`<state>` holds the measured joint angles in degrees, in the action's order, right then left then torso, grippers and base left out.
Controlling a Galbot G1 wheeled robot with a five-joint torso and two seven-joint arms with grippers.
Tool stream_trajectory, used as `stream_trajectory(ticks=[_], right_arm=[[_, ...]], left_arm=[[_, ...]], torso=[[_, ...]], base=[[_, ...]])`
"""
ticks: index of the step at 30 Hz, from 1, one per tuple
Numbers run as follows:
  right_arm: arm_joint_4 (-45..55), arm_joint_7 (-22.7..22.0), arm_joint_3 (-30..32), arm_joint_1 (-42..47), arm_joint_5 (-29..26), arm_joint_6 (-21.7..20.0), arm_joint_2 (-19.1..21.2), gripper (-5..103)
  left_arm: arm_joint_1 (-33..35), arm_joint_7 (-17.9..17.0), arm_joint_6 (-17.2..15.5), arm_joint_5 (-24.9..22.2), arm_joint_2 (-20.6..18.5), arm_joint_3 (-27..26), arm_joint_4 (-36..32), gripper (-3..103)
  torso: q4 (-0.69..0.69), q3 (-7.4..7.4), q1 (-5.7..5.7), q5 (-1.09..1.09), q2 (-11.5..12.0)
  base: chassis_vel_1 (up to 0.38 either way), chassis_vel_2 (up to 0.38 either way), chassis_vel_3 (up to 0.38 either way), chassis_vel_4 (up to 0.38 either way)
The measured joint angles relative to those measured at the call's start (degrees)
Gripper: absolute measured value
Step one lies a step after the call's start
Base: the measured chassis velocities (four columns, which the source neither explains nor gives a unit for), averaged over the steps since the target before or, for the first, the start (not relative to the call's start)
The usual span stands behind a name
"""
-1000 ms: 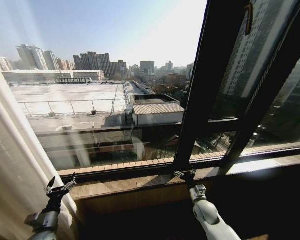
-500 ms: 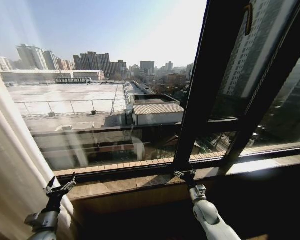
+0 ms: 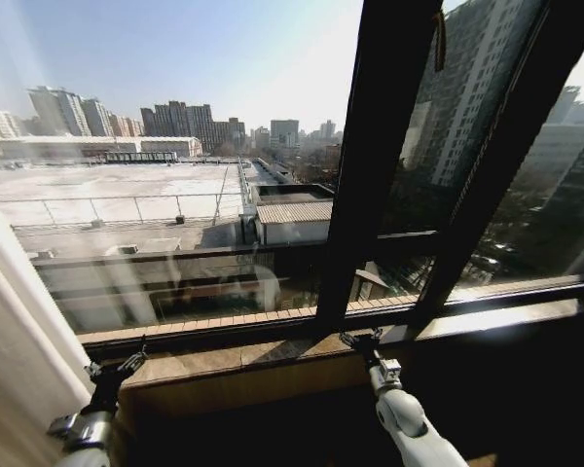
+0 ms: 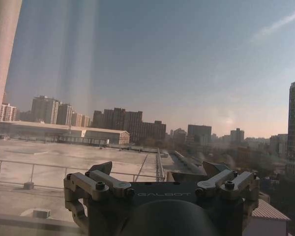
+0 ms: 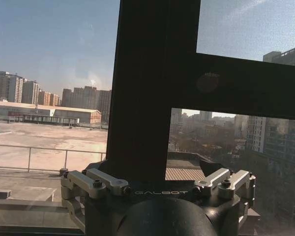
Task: Open the curtains by pulling them apart, changing their state from closed to fully open.
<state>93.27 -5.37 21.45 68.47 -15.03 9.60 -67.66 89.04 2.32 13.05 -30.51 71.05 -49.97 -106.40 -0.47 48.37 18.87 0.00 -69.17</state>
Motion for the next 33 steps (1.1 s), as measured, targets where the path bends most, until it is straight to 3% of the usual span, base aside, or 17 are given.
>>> stream_trajectory(ticks=[33], right_arm=[[0.0,0.0,0.0,0.0,0.0,0.0,0.0,100]], left_arm=[[0.0,0.0,-0.1,0.0,0.0,0.0,0.0,100]], torso=[[0.00,0.01,0.01,-0.01,0.0]], base=[[-0.359,-0.350,0.354,0.348]])
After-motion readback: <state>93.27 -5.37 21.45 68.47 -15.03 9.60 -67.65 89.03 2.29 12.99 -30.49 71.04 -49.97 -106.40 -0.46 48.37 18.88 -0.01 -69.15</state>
